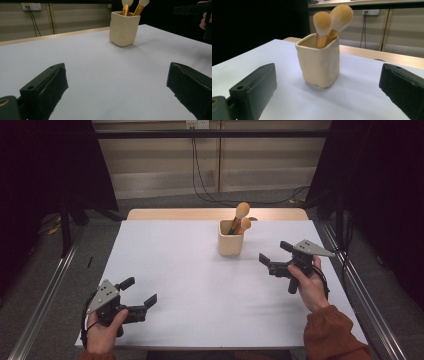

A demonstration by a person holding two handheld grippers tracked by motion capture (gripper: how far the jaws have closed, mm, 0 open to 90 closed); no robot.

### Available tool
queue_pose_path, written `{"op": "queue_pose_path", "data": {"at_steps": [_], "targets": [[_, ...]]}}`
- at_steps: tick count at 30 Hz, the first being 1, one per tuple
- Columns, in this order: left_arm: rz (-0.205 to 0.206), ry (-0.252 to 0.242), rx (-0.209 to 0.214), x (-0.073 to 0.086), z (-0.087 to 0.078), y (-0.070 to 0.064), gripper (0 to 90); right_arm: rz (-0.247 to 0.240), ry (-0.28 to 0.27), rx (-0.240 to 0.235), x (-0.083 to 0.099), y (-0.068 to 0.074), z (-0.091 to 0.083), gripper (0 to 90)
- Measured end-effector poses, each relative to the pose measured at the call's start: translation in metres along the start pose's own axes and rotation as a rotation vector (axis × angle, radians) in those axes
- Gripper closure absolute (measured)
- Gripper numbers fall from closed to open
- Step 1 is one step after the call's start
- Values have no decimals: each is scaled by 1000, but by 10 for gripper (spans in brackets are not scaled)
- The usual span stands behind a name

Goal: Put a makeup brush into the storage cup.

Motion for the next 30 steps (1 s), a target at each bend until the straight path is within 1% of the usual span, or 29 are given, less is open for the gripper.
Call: {"op": "queue_pose_path", "data": {"at_steps": [3, 5, 7, 9, 15, 18, 20, 22, 23, 26, 27, 29, 30], "targets": [[3, 1, 2, 0, -1, 0, 30, 1, -1, 3, 3, 3, -7, 13], [6, 1, 0, 0, -1, 0, 30, -11, 13, 7, 5, 4, -10, 14], [5, -1, 0, 0, -1, 0, 30, -8, 7, 6, 6, 7, -15, 13], [6, 0, -2, 0, -2, -1, 30, -15, 2, 3, 8, 8, -19, 14], [4, -1, -3, 0, -3, -1, 30, -30, 15, 25, 16, 9, -34, 13], [-7, -3, -5, 0, -4, -1, 30, -29, 14, 32, 20, 9, -43, 14], [0, -3, -8, 1, -5, -1, 30, -28, 15, 36, 24, 9, -49, 13], [-6, -3, -11, 1, -5, -1, 30, -22, 19, 42, 29, 9, -54, 14], [0, -4, -13, 1, -6, -1, 30, -25, 20, 43, 31, 8, -56, 14], [-2, -3, -16, 1, -7, -1, 30, -19, 33, 55, 37, 8, -60, 15], [-5, -6, -14, 1, -8, -1, 30, -12, 33, 54, 38, 8, -61, 15], [-27, -12, -5, 1, -9, -2, 30, -14, 33, 64, 41, 9, -65, 15], [-22, -10, -9, 1, -9, -2, 30, -15, 32, 68, 42, 9, -67, 15]]}}
Point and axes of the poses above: each handheld gripper's, and its own axes: z roughly forward along the jaws, x roughly out of its underside, y roughly to its left, the point moved 5 cm from there along z, roughly forward along the jaws, and after that the axes turned 13 degrees about -x, right-handed, at the moved point
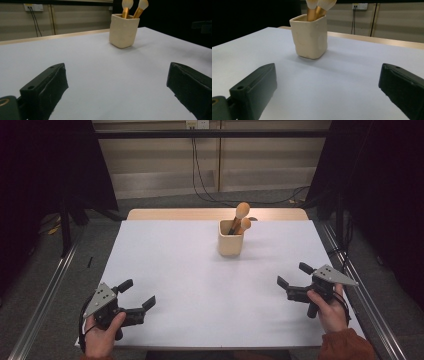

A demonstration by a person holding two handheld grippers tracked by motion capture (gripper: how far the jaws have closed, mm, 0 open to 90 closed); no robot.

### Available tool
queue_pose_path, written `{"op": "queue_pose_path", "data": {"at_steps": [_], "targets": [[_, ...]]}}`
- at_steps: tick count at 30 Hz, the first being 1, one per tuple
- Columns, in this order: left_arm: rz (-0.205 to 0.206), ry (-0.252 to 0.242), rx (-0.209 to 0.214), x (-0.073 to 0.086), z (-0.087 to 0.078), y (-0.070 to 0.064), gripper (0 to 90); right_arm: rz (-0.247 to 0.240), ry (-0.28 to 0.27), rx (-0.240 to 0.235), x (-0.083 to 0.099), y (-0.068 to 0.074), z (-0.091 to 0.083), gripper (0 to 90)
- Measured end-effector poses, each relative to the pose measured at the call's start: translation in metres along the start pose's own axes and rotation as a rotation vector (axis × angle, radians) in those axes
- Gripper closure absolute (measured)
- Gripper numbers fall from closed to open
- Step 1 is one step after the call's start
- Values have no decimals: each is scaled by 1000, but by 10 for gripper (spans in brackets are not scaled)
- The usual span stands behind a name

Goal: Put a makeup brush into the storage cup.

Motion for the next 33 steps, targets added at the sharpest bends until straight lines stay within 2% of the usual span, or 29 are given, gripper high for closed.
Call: {"op": "queue_pose_path", "data": {"at_steps": [4, 9, 13, 17, 20, 23, 33], "targets": [[15, 3, -7, 1, -1, -1, 30, 9, -2, 9, 5, 1, -8, 15], [11, -3, -17, 1, -5, 0, 31, 14, -14, 14, 7, 3, -18, 17], [22, -3, -3, 1, -7, -5, 31, 7, -5, 16, 10, 5, -24, 17], [15, 1, -15, 2, -9, -2, 30, 9, -20, 24, 9, 6, -30, 18], [13, -3, -16, 2, -9, -2, 30, -9, -14, 22, 11, 8, -36, 15], [11, -2, -22, 2, -11, -2, 31, 4, -27, 28, 11, 7, -41, 16], [10, 7, -39, 4, -11, 1, 31, 3, -14, 22, 17, 6, -41, 15]]}}
Point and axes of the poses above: each handheld gripper's, and its own axes: z roughly forward along the jaws, x roughly out of its underside, y roughly to its left, the point moved 5 cm from there along z, roughly forward along the jaws, and after that the axes turned 13 degrees about -x, right-handed, at the moved point
